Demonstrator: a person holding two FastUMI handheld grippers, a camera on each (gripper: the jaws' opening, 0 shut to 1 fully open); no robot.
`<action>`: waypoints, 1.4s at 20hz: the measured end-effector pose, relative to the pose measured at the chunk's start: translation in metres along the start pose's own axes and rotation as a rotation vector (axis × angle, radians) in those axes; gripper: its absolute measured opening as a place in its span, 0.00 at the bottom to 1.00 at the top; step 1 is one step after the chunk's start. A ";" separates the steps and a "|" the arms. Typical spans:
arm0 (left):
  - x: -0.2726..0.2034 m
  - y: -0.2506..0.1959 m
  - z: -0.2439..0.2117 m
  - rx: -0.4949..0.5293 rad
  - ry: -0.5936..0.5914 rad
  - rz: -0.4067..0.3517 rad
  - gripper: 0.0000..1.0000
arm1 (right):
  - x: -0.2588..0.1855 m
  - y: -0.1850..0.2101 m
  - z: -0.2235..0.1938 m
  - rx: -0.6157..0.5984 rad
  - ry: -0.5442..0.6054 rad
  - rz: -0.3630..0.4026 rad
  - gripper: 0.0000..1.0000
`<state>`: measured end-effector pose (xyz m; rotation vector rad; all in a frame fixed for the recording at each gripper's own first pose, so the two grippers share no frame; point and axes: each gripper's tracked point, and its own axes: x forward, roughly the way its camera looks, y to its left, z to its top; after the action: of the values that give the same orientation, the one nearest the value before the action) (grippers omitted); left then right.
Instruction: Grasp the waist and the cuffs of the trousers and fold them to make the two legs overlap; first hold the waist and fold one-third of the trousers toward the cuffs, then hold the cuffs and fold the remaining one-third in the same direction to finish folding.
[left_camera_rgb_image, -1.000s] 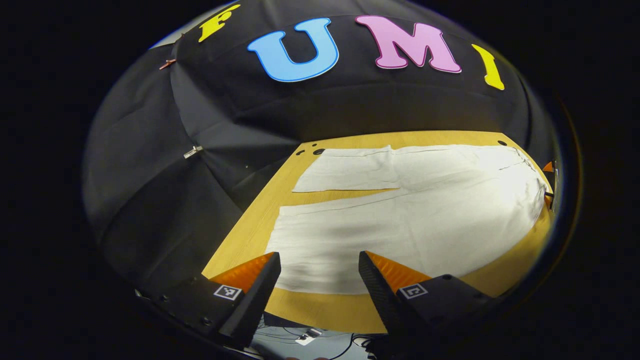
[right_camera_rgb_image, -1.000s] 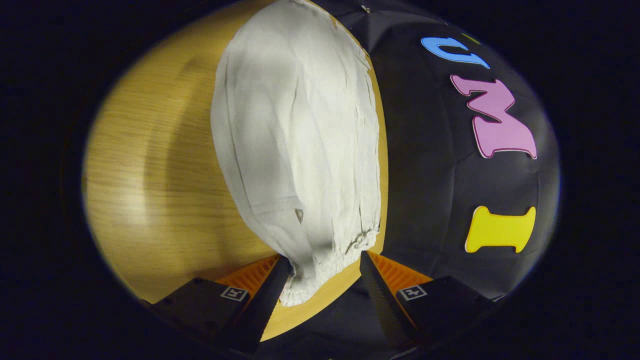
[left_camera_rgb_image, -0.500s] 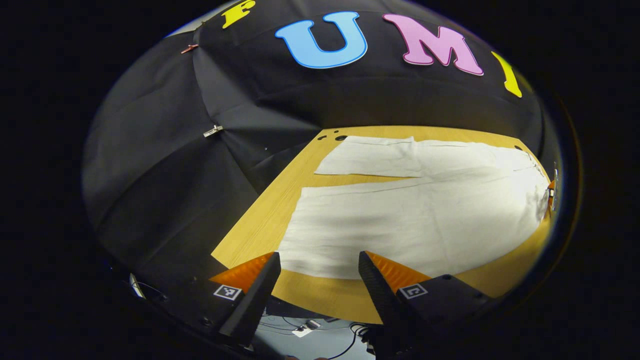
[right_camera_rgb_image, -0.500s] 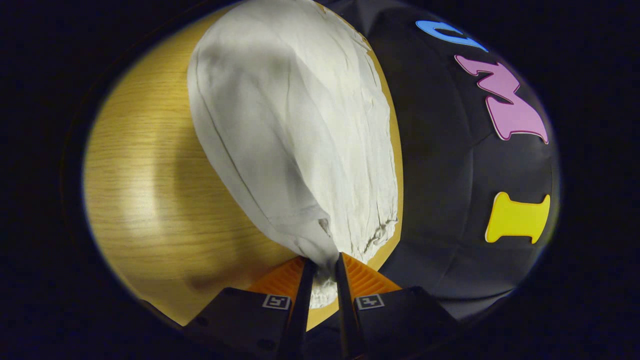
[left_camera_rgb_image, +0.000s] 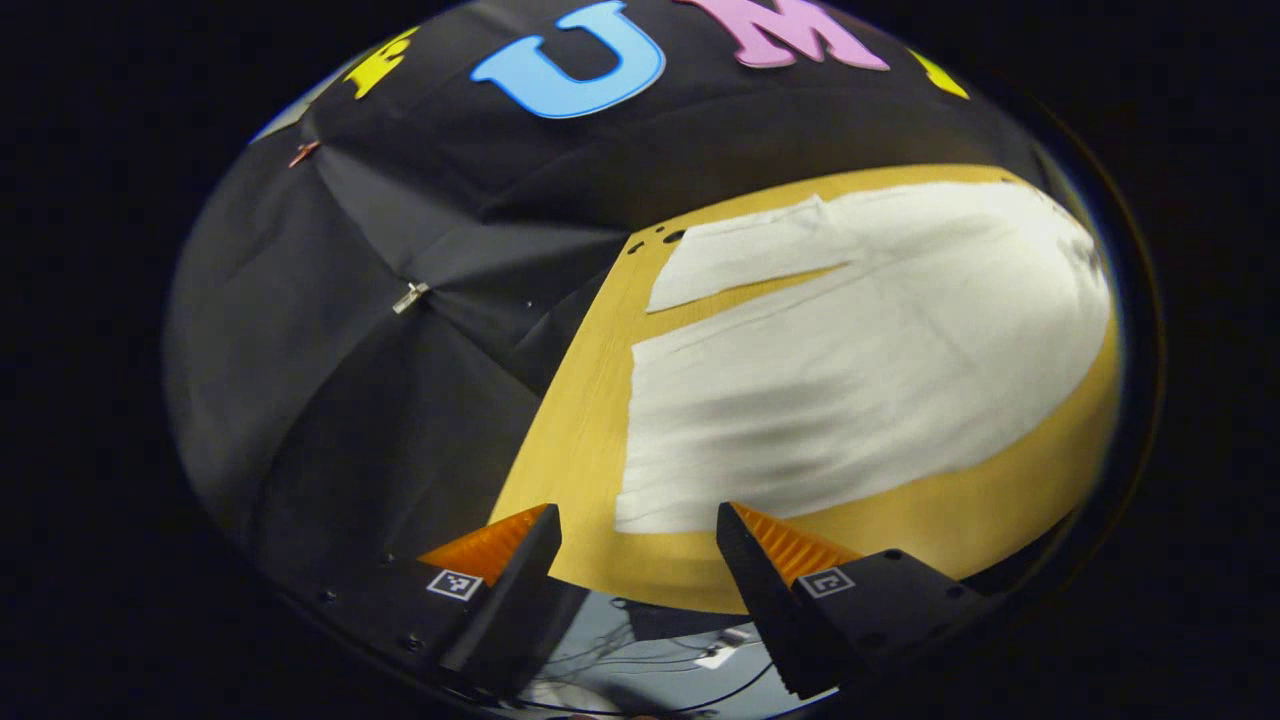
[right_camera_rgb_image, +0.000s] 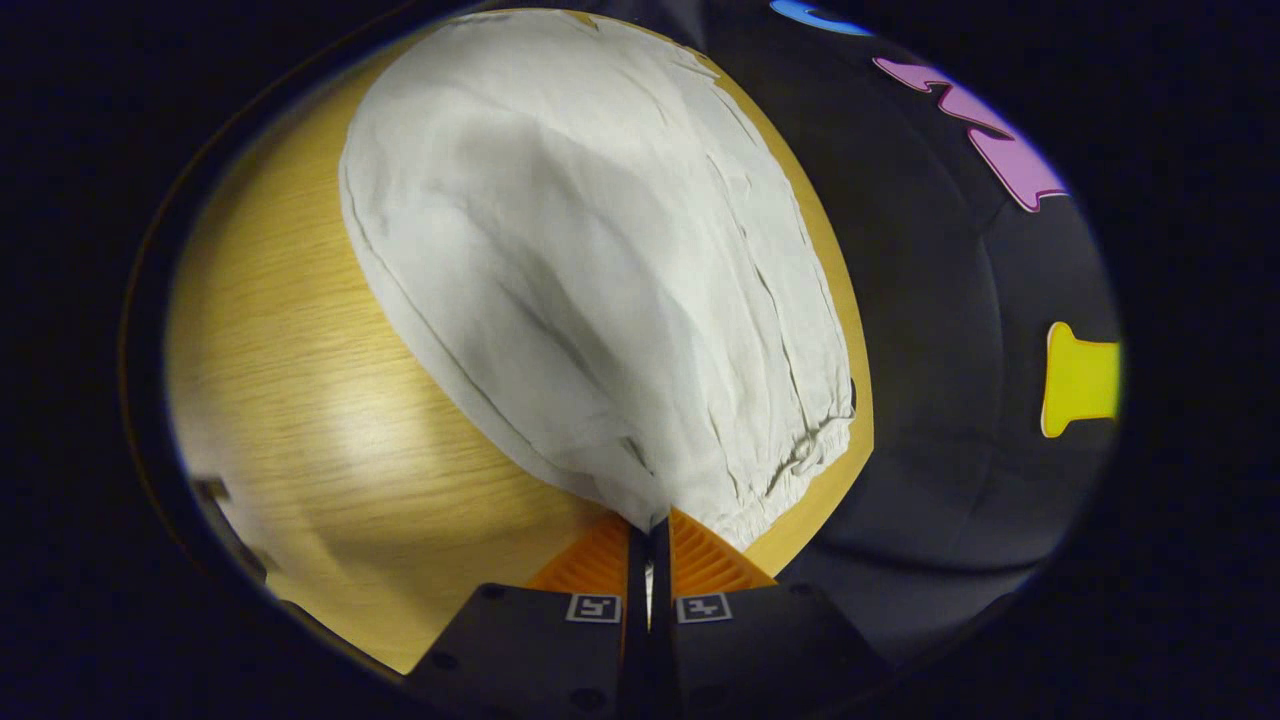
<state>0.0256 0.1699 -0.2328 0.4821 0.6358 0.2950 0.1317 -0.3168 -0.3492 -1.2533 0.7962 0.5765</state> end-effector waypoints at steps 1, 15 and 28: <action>0.004 0.000 -0.009 0.086 0.005 -0.020 0.98 | -0.001 0.000 0.002 -0.021 -0.001 -0.003 0.05; 0.065 -0.002 -0.012 0.833 -0.112 -0.207 0.94 | -0.001 0.003 0.000 -0.084 0.040 -0.010 0.05; 0.102 -0.022 0.007 1.065 -0.028 -0.495 0.21 | -0.002 0.003 0.001 -0.116 0.049 -0.019 0.05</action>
<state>0.1107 0.1904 -0.2898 1.3081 0.8335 -0.5649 0.1283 -0.3150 -0.3489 -1.3845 0.7999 0.5855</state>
